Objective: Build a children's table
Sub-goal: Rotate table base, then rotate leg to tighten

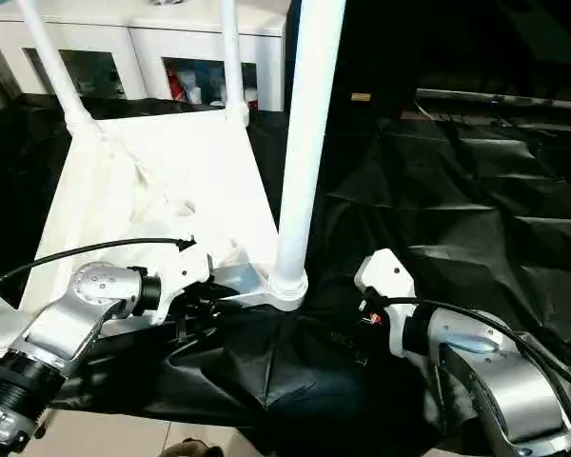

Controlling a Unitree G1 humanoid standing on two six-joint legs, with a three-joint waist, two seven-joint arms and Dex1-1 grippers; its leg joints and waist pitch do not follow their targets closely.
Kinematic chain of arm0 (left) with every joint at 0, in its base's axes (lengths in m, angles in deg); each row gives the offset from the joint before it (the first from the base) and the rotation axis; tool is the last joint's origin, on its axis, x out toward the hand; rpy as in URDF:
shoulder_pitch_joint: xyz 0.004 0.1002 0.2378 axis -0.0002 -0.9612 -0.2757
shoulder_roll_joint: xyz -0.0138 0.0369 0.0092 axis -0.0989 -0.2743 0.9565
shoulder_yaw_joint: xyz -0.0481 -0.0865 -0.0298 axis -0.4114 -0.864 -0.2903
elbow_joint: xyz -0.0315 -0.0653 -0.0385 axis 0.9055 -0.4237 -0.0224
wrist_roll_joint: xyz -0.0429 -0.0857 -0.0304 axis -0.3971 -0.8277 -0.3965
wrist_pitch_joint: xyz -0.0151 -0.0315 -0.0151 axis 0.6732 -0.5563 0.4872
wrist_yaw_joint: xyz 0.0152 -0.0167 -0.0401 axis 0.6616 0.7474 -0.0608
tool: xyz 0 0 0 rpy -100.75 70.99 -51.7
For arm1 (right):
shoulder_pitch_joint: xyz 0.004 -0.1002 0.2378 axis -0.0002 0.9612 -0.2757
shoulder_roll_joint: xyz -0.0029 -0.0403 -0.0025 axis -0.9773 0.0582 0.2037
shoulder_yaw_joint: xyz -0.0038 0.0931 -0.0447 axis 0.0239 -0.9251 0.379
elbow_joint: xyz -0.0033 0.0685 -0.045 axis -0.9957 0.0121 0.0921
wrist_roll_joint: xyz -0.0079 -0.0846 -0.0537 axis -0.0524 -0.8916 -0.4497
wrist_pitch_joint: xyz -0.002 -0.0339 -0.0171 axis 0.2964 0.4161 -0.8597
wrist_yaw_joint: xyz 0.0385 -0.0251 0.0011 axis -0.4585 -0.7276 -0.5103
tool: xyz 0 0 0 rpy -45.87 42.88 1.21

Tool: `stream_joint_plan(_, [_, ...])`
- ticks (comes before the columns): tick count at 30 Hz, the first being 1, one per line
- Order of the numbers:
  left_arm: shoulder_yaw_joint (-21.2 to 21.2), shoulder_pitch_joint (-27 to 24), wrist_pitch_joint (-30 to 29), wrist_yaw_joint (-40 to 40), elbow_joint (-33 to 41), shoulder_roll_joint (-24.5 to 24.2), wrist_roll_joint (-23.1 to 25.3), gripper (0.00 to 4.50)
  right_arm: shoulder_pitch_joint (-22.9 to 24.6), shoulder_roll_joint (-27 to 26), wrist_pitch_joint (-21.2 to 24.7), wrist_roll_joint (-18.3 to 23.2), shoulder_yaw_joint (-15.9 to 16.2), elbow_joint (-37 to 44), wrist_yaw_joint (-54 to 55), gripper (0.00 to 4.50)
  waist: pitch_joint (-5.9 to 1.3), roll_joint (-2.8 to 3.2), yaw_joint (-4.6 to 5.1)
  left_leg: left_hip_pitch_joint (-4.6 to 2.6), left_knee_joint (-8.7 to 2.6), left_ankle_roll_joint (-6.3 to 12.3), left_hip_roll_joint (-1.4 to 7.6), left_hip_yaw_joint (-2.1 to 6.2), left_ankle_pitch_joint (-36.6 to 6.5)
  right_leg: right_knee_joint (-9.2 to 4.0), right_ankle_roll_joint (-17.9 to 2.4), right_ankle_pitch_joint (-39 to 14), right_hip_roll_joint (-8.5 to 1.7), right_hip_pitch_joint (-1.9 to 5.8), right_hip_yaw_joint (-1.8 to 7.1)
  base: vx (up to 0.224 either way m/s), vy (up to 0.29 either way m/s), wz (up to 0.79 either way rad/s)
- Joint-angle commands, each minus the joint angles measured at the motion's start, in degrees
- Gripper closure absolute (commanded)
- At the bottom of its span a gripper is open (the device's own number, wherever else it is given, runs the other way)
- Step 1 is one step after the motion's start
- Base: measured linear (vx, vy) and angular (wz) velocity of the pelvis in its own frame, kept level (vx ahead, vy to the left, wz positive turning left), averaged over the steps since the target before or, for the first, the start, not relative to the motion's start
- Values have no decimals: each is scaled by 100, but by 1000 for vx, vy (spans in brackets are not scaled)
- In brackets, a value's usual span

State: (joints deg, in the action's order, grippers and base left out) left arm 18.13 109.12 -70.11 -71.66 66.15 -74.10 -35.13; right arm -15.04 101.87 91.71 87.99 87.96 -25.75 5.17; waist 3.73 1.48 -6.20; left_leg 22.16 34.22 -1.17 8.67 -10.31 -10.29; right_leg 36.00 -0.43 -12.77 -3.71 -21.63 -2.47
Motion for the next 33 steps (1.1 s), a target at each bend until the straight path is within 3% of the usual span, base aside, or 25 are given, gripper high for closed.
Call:
stream_joint_plan(1, [-182, -6, -90, -45, -96, -15, -125, 365, -12, -20, -48, 5, 6, -2, 6, 0, -286, -51, 8, -126, -472, 131, 481, 223, -1466, -560, -1057, -1499, -568, 126, 306, 0, 0, 0])
stream_joint_plan(7, [-133, -14, -30, -33, -182, -25, -75, 365, -18, -15, -30, 22, 0, 6, -2, 0, -288, -66, 24, -114, -474, 205, 490, 219, -1340, -532, -1114, -1174, -563, 134, 305, 0, 0, 0])
stream_joint_plan(14, [1, -49, 39, -51, -218, -119, 62, 365, -51, 8, -22, 20, 9, -10, -37, 0, -263, -82, 51, -122, -485, 170, 489, 222, -1480, -576, -1012, -1615, -572, 117, 313, 0, 0, 0])
stream_joint_plan(16, [-8, -64, 15, -39, -221, -107, 60, 402, -64, 10, -15, 26, 3, -8, -39, 0, -262, -81, 65, -118, -493, 154, 490, 227, -1505, -577, -994, -1647, -573, 118, 313, 0, 0, 0])
stream_joint_plan(23, [-27, -15, -69, -62, -240, -90, 8, 443, -108, -5, -27, 9, 7, -52, -26, 0, -249, -83, 100, -121, -496, 134, 490, 226, -1570, -590, -1002, -1748, -575, 104, 316, 0, 0, 0])
stream_joint_plan(29, [-9, -67, -135, -139, -113, -55, -88, 447, -373, -239, -222, -195, 196, -447, 92, 0, -238, -75, 121, -124, -500, 101, 486, 228, -1607, -596, -1037, -1795, -579, 87, 318, 0, 0, 0])
stream_joint_plan(33, [20, -102, -153, -217, 36, -4, -172, 447, -562, -359, -341, -306, 274, -713, 150, 0, -253, -74, 126, -137, -496, 89, 495, 216, -1531, -568, -1109, -1560, -566, 78, 321, 0, 0, 0])
